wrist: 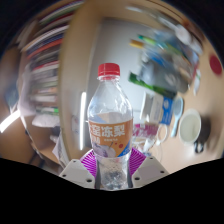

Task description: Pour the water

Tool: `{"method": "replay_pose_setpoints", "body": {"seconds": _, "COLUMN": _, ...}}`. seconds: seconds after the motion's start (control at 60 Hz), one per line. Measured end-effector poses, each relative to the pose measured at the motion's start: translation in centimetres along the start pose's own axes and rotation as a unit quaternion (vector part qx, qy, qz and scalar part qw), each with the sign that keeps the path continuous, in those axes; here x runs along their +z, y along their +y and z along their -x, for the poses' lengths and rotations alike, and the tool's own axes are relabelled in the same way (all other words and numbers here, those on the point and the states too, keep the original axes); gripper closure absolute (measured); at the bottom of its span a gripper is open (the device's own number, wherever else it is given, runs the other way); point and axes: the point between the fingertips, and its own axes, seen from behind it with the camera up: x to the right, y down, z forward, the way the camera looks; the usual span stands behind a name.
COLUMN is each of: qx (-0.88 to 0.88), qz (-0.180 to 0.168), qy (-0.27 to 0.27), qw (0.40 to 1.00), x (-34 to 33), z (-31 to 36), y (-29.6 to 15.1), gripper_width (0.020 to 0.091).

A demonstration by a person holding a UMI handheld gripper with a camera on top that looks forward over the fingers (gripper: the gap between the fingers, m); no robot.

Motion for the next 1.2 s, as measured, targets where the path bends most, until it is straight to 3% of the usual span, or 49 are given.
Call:
{"method": "replay_pose_setpoints", "body": {"seconds": 0.083, "qx": -0.198, "qz": -0.043, "qy": 0.015, "qw": 0.979, "x": -2.7, "z": 1.8, "y": -7.1, "gripper_width": 0.0736}}
{"method": "replay_pose_setpoints", "body": {"seconds": 0.167, "qx": -0.372, "qz": -0.106, "qy": 0.081, "qw": 0.919, "x": -5.5, "z": 4.1, "y": -14.8, "gripper_width": 0.0736}}
{"method": "replay_pose_setpoints", "body": {"seconds": 0.267, "qx": -0.503, "qz": -0.169, "qy": 0.162, "qw": 0.832, "x": -9.1, "z": 1.1, "y": -23.5, "gripper_width": 0.0735}}
{"method": "replay_pose_setpoints", "body": {"seconds": 0.317, "qx": -0.533, "qz": -0.181, "qy": 0.189, "qw": 0.805, "x": -10.8, "z": -2.5, "y": -26.7, "gripper_width": 0.0722}}
{"method": "replay_pose_setpoints", "body": {"seconds": 0.45, "qx": -0.557, "qz": -0.142, "qy": 0.282, "qw": 0.768, "x": -12.8, "z": -14.9, "y": -29.5, "gripper_width": 0.0719}}
{"method": "replay_pose_setpoints", "body": {"seconds": 0.583, "qx": -0.552, "qz": -0.111, "qy": 0.321, "qw": 0.762, "x": -13.5, "z": -22.7, "y": -29.6, "gripper_width": 0.0715}}
{"method": "replay_pose_setpoints", "body": {"seconds": 0.767, "qx": -0.567, "qz": -0.104, "qy": 0.326, "qw": 0.749, "x": -13.1, "z": -26.2, "y": -29.3, "gripper_width": 0.0687}}
{"method": "replay_pose_setpoints", "body": {"seconds": 0.783, "qx": -0.572, "qz": -0.12, "qy": 0.314, "qw": 0.748, "x": -12.8, "z": -25.5, "y": -29.6, "gripper_width": 0.07}}
{"method": "replay_pose_setpoints", "body": {"seconds": 0.917, "qx": -0.554, "qz": -0.145, "qy": 0.3, "qw": 0.763, "x": -13.2, "z": -25.8, "y": -29.8, "gripper_width": 0.0701}}
{"method": "replay_pose_setpoints", "body": {"seconds": 1.0, "qx": -0.556, "qz": -0.144, "qy": 0.299, "qw": 0.762, "x": -13.1, "z": -25.9, "y": -29.9, "gripper_width": 0.07}}
{"method": "replay_pose_setpoints", "body": {"seconds": 1.15, "qx": -0.553, "qz": -0.13, "qy": 0.314, "qw": 0.761, "x": -13.1, "z": -26.0, "y": -29.8, "gripper_width": 0.0595}}
{"method": "replay_pose_setpoints", "body": {"seconds": 1.183, "qx": -0.544, "qz": -0.112, "qy": 0.324, "qw": 0.766, "x": -13.3, "z": -26.5, "y": -29.5, "gripper_width": 0.0537}}
{"method": "replay_pose_setpoints", "body": {"seconds": 1.2, "qx": -0.537, "qz": -0.102, "qy": 0.329, "qw": 0.77, "x": -13.5, "z": -26.8, "y": -29.2, "gripper_width": 0.0474}}
